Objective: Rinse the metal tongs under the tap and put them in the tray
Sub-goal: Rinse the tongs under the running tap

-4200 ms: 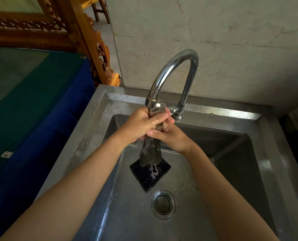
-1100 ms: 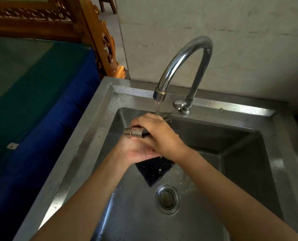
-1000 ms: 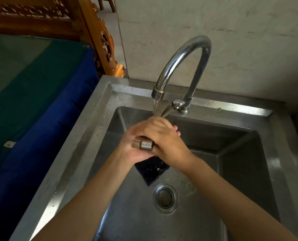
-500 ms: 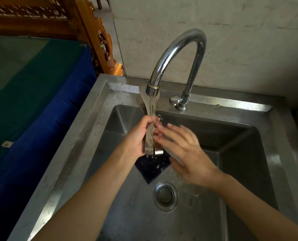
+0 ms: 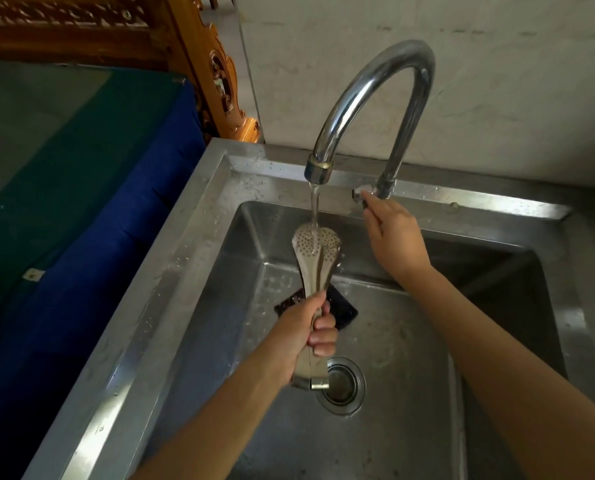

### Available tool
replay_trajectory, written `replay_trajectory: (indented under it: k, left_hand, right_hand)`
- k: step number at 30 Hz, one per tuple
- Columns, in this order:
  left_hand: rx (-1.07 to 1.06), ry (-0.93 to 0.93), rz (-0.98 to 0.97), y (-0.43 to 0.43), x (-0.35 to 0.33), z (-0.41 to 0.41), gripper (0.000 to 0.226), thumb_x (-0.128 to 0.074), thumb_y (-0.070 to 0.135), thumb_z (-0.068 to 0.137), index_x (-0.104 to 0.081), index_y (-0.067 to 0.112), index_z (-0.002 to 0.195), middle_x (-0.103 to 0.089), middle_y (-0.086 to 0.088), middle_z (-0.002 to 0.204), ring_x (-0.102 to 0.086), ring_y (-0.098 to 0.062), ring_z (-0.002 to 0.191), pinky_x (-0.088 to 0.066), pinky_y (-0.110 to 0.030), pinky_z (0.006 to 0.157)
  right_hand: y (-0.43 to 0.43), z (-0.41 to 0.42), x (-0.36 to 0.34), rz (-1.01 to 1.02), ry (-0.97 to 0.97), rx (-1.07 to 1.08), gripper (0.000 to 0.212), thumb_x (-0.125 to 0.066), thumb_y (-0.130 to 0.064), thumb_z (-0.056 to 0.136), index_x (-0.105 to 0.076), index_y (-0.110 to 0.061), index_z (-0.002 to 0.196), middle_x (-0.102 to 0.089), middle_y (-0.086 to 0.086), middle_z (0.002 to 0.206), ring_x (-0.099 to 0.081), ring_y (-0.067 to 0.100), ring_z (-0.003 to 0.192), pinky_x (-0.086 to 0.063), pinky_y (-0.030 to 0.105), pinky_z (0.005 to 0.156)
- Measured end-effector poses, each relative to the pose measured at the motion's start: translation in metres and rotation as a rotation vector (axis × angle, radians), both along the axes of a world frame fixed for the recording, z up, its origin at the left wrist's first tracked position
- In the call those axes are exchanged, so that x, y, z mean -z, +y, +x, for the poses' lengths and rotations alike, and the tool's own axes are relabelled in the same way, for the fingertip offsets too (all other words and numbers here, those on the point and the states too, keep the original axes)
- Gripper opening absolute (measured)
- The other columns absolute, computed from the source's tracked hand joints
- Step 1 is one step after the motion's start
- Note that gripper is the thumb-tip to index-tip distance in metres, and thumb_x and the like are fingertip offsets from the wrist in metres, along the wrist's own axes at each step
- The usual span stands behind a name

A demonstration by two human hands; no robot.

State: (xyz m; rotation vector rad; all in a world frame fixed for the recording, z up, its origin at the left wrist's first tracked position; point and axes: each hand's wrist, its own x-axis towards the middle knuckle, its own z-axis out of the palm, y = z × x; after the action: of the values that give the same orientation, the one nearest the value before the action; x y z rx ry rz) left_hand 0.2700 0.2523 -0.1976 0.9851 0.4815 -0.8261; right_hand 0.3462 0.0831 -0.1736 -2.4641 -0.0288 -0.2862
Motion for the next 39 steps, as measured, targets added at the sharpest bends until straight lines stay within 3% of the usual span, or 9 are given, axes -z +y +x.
replay_trajectory:
  k: [7, 11, 17, 22, 26, 29, 34, 37, 39]
  left_hand:
    - [-0.059, 0.091, 0.001, 0.005, 0.021, -0.001, 0.031, -0.041, 0.027, 0.096, -0.043, 0.014, 0.068, -0.032, 0.006, 0.042, -0.027, -0.006, 0.030, -0.025, -0.014, 0.030]
    - [-0.091, 0.140, 0.002, 0.005, 0.028, -0.002, 0.032, -0.040, 0.025, 0.097, -0.040, 0.013, 0.067, -0.031, 0.006, 0.041, -0.025, -0.005, 0.029, -0.023, -0.014, 0.029]
    - [-0.024, 0.139, 0.228, 0.014, 0.050, -0.020, 0.032, -0.040, 0.025, 0.097, -0.038, 0.014, 0.068, -0.029, 0.006, 0.043, -0.024, -0.007, 0.031, -0.023, -0.016, 0.033]
    - [-0.068, 0.217, 0.306, 0.022, 0.080, -0.040, 0.033, -0.042, 0.022, 0.097, -0.036, 0.014, 0.065, -0.027, 0.005, 0.043, -0.023, -0.008, 0.031, -0.022, -0.016, 0.033]
    - [-0.063, 0.310, 0.319, 0.028, 0.100, -0.049, 0.037, -0.041, 0.022, 0.097, -0.036, 0.014, 0.061, -0.029, 0.006, 0.037, -0.024, -0.007, 0.028, -0.022, -0.014, 0.032]
    - [-0.025, 0.349, 0.358, 0.030, 0.109, -0.052, 0.038, -0.043, 0.022, 0.096, -0.038, 0.014, 0.059, -0.029, 0.005, 0.035, -0.024, -0.008, 0.027, -0.022, -0.014, 0.031]
    - [0.014, 0.247, 0.490, 0.032, 0.125, -0.050, 0.035, -0.045, 0.020, 0.095, -0.046, 0.008, 0.062, -0.035, -0.002, 0.046, -0.033, -0.011, 0.027, -0.032, -0.016, 0.032]
    - [0.051, 0.250, 0.510, 0.040, 0.131, -0.052, 0.034, -0.052, 0.034, 0.092, -0.060, 0.005, 0.078, -0.062, -0.012, 0.067, -0.066, -0.024, 0.065, -0.057, -0.033, 0.066]
    - [0.068, 0.275, 0.488, 0.046, 0.135, -0.054, 0.042, -0.055, 0.043, 0.088, -0.062, 0.002, 0.100, -0.066, -0.018, 0.097, -0.065, -0.032, 0.096, -0.052, -0.042, 0.089]
  right_hand:
    - [0.003, -0.003, 0.003, -0.226, -0.016, 0.010, 0.045, -0.042, -0.006, 0.096, -0.040, -0.011, 0.140, -0.060, 0.019, 0.110, -0.056, 0.033, 0.094, -0.052, 0.044, 0.073]
    - [0.000, -0.014, 0.016, -0.417, 0.021, 0.033, 0.060, -0.047, 0.006, 0.087, -0.034, -0.013, 0.143, -0.063, 0.019, 0.105, -0.054, 0.034, 0.090, -0.041, 0.037, 0.062]
    - [0.001, -0.014, 0.032, -0.423, 0.062, 0.034, 0.067, -0.044, 0.004, 0.087, -0.024, -0.018, 0.147, -0.063, 0.015, 0.104, -0.051, 0.032, 0.100, -0.042, 0.038, 0.068]
    - [0.011, -0.023, 0.037, -0.231, 0.108, 0.076, 0.068, -0.041, -0.001, 0.090, -0.016, -0.026, 0.148, -0.053, 0.011, 0.086, -0.050, 0.029, 0.092, -0.042, 0.035, 0.066]
    - [0.033, -0.052, 0.056, 0.184, 0.105, 0.192, 0.064, -0.043, -0.003, 0.089, -0.022, -0.025, 0.146, -0.056, 0.009, 0.115, -0.055, 0.021, 0.102, -0.049, 0.031, 0.080]
    - [0.066, -0.095, 0.093, 0.318, 0.389, 0.174, 0.055, -0.046, -0.006, 0.091, -0.032, -0.016, 0.143, -0.061, 0.007, 0.114, -0.056, 0.014, 0.089, -0.044, 0.019, 0.073]
    - [0.102, -0.145, 0.140, 0.459, 0.904, 0.077, 0.038, -0.038, -0.025, 0.097, -0.044, -0.010, 0.132, -0.059, 0.015, 0.124, -0.058, 0.030, 0.111, -0.045, 0.028, 0.085]
    - [0.116, -0.160, 0.148, 0.610, 1.075, 0.062, 0.039, -0.034, -0.042, 0.097, -0.053, -0.013, 0.115, -0.059, 0.015, 0.115, -0.061, 0.034, 0.103, -0.056, 0.037, 0.073]
    - [0.121, -0.169, 0.148, 0.801, 1.195, 0.075, 0.041, -0.036, -0.053, 0.094, -0.052, -0.017, 0.107, -0.058, 0.008, 0.102, -0.066, 0.027, 0.092, -0.058, 0.035, 0.068]
